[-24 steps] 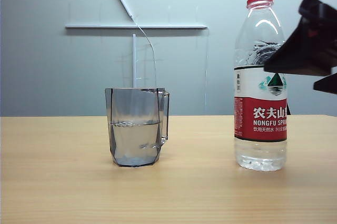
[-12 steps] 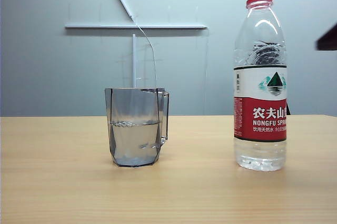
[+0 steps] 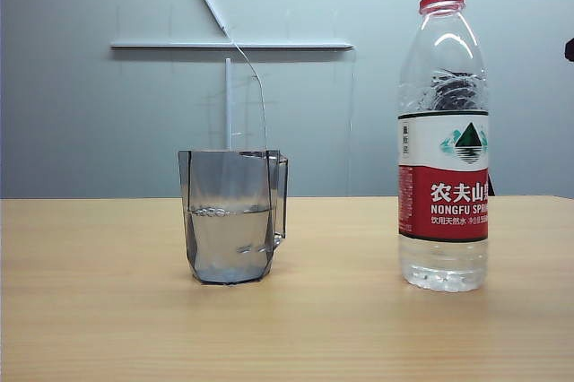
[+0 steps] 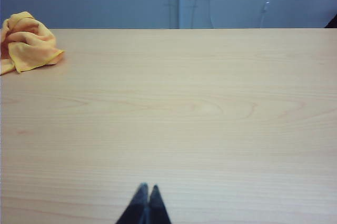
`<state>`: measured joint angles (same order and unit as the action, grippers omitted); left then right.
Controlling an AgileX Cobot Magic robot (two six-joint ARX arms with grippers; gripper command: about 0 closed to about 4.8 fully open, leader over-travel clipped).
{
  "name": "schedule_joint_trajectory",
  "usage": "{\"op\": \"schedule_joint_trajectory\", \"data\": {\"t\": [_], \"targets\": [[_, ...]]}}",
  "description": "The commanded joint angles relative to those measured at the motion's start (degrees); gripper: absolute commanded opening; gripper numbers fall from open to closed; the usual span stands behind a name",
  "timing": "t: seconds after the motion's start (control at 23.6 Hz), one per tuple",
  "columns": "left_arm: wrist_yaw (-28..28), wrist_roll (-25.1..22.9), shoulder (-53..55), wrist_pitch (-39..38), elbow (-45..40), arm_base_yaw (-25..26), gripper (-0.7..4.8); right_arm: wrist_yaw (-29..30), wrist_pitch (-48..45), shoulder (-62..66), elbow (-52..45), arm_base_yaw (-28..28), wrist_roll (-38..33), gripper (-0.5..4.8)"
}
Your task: Pick up the mineral water bottle on the table and pour water into the mug until it's half full.
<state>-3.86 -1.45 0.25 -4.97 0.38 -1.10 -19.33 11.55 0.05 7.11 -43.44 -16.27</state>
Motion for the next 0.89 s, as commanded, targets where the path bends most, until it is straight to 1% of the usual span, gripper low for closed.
{"op": "schedule_joint_trajectory", "data": {"t": [0.04,0.13,0.17,0.21,0.25,0.3,0.34,0.38,0.42,0.47,0.51,0.55,0.59,0.64,0.68,0.72,0.76,0.81,0.89], "targets": [[0.0,0.2,0.1,0.7,0.1,0.0,-0.02,0.0,-0.7,-0.1,0.2,0.0,-0.2,-0.07],[0.1,0.2,0.1,0.7,0.1,0.0,-0.02,0.0,-0.7,-0.1,0.2,0.0,-0.2,-0.07],[0.0,0.2,0.1,0.8,0.1,0.0,-0.02,-0.1,-0.4,-0.1,0.2,0.0,0.7,-0.07],[0.1,0.2,0.1,0.7,0.1,0.0,-0.02,-2.0,-0.3,-0.1,0.1,0.6,3.2,-0.07],[0.1,0.2,0.1,0.8,0.1,0.0,-0.02,-2.9,-0.4,-0.1,-0.2,2.2,3.2,-0.07],[0.0,0.2,0.1,0.7,0.1,0.0,-0.02,-2.5,-0.5,-0.1,-0.5,4.2,3.2,-0.07],[0.0,0.2,0.1,0.8,0.1,0.0,-0.02,0.9,-2.8,-0.1,-2.2,11.0,3.2,-0.07],[0.0,0.2,0.1,0.7,0.1,0.0,-0.02,4.7,-5.4,-0.1,-3.6,15.5,3.2,-0.07],[0.1,0.2,0.1,0.8,0.1,0.0,-0.02,13.0,-9.0,-0.1,-5.6,23.1,3.2,-0.07],[0.0,0.2,0.1,0.7,0.1,0.0,-0.02,18.0,-10.6,-0.1,-6.6,28.0,3.0,-0.07],[0.0,0.2,0.1,0.8,0.1,0.0,-0.02,24.3,-11.3,-0.1,-7.1,34.2,2.8,-0.07],[0.1,0.2,0.1,0.8,0.1,0.0,-0.02,27.6,-11.5,0.0,-7.1,38.0,2.9,-0.07],[0.1,0.2,0.1,0.8,0.1,0.0,-0.02,29.3,-11.8,-0.1,-7.1,42.6,3.8,-0.07],[0.1,0.2,0.1,0.8,0.1,0.0,-0.02,29.6,-11.9,-0.1,-7.1,44.5,5.7,-0.07],[0.0,0.2,0.1,0.8,0.1,0.0,-0.02,29.0,-11.8,-0.1,-7.1,45.9,9.9,-0.07],[0.0,0.2,0.1,0.7,0.1,0.0,-0.02,27.7,-11.9,-0.1,-7.1,45.9,11.5,-0.07],[0.1,0.2,0.1,0.8,0.1,0.0,-0.02,23.6,-12.3,-0.1,-7.1,45.2,12.4,-0.07],[0.0,0.2,0.1,0.7,0.1,0.0,-0.02,21.2,-12.7,-0.1,-7.1,44.8,12.4,-0.07],[0.0,0.2,0.1,0.7,0.1,0.0,-0.02,18.5,-14.8,-0.1,-7.1,44.2,12.4,-0.07]]}}
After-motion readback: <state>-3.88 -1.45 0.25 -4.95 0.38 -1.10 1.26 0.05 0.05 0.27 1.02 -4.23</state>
